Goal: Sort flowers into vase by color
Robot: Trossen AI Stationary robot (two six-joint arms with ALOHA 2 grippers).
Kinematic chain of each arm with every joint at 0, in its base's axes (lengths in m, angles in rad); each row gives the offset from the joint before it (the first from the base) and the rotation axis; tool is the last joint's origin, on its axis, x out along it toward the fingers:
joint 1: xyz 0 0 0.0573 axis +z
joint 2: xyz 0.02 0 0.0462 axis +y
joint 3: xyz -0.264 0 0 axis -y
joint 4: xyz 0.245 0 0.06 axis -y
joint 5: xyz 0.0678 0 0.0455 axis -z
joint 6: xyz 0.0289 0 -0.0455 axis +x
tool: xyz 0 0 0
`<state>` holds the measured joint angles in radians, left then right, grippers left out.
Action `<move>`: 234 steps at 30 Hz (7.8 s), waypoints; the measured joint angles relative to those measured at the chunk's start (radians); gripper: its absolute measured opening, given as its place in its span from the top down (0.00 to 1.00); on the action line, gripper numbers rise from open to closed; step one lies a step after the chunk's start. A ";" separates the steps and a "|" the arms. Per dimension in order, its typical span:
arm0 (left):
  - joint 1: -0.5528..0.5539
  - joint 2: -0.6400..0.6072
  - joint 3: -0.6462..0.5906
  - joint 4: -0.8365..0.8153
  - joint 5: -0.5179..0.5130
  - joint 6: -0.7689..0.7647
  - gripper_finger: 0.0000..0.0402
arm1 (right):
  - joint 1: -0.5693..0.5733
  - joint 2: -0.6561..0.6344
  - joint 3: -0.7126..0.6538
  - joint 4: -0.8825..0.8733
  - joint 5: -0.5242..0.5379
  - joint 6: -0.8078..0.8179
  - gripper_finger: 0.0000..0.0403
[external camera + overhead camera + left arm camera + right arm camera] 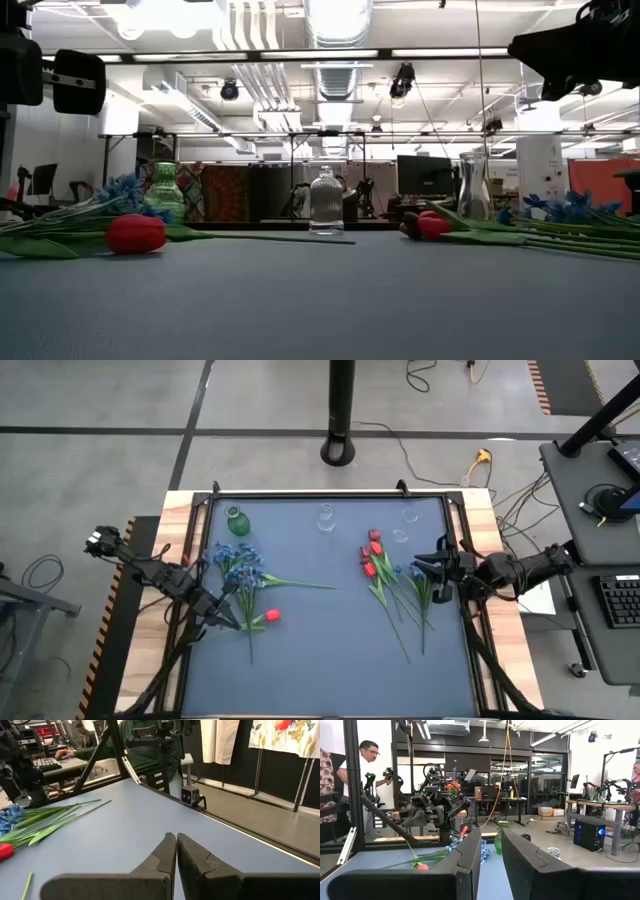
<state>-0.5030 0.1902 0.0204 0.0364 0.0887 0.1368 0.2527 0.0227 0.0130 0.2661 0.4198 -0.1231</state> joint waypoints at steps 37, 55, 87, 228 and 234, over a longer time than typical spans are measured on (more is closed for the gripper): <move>0.000 0.000 0.000 0.000 0.000 0.000 1.00 | 0.000 0.000 0.000 0.000 0.000 0.000 0.83; 0.000 0.000 0.000 0.000 0.000 0.000 1.00 | 0.000 0.000 0.000 0.000 0.000 0.000 0.83; 0.000 0.000 0.000 0.068 0.000 0.138 1.00 | 0.000 0.000 0.000 0.000 0.000 0.000 0.83; -0.370 1.136 1.043 -0.893 -1.330 -0.744 1.00 | -0.165 1.569 0.995 -0.914 -0.058 0.778 0.50; -0.360 1.136 1.043 -0.919 -1.338 -0.745 1.00 | -0.136 1.548 0.995 -0.991 -0.165 0.905 0.47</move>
<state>-0.8626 1.3258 1.0634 -0.8826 -1.2491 -0.6079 0.1168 1.5711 1.0084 -0.7252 0.2548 0.7815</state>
